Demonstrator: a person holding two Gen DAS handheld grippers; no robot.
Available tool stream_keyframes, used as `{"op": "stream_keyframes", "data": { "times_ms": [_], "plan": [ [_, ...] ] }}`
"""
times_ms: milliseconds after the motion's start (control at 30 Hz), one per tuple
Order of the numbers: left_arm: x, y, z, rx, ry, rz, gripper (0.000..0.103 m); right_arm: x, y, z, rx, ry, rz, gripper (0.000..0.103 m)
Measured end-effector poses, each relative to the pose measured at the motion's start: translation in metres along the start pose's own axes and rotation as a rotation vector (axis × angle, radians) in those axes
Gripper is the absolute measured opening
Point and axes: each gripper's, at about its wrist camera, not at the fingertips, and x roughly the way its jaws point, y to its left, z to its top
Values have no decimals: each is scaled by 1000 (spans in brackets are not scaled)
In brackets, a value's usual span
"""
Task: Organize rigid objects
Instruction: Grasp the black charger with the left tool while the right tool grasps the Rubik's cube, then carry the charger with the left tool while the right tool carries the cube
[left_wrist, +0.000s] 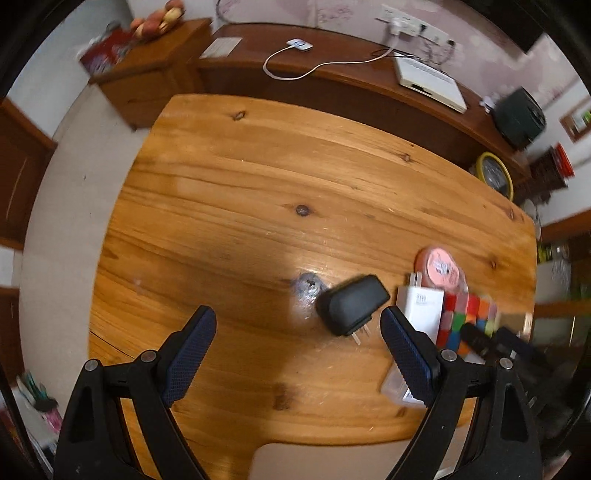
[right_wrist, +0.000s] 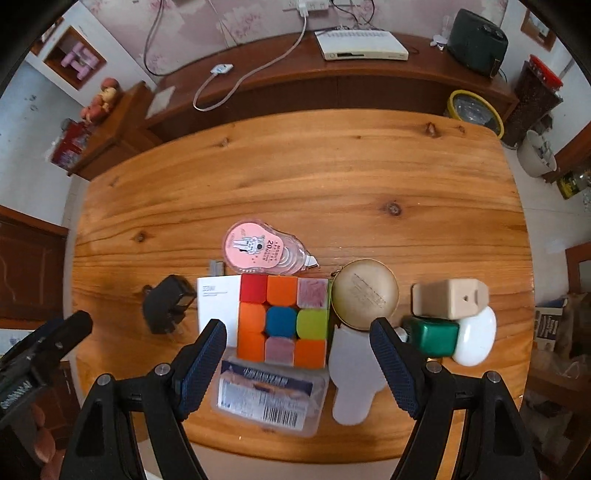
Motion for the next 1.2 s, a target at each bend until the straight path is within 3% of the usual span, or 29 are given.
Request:
{"op": "stream_keyframes", "data": {
  "times_ms": [167, 233, 433, 833, 1033, 1133, 1200],
  "plan": [
    [15, -7, 8, -81, 31, -5, 92, 16, 4, 5, 3, 35, -18, 80],
    [24, -12, 10, -109, 47, 1, 92, 21, 2, 3, 2, 49, -24, 69],
    [46, -26, 12, -170, 91, 15, 92, 21, -7, -2, 10, 64, 41, 59],
    [82, -17, 7, -321, 173, 32, 91, 19, -7, -3, 3, 59, 50, 59],
    [84, -18, 5, -371, 174, 40, 90, 20, -6, -2, -3, 57, 43, 59],
    [80, -18, 1, -375, 156, 58, 82, 21, -4, -2, -9, 57, 33, 59],
    [76, -21, 1, -354, 135, 76, 68, 21, -3, -2, -12, 57, 27, 59]
  ]
}}
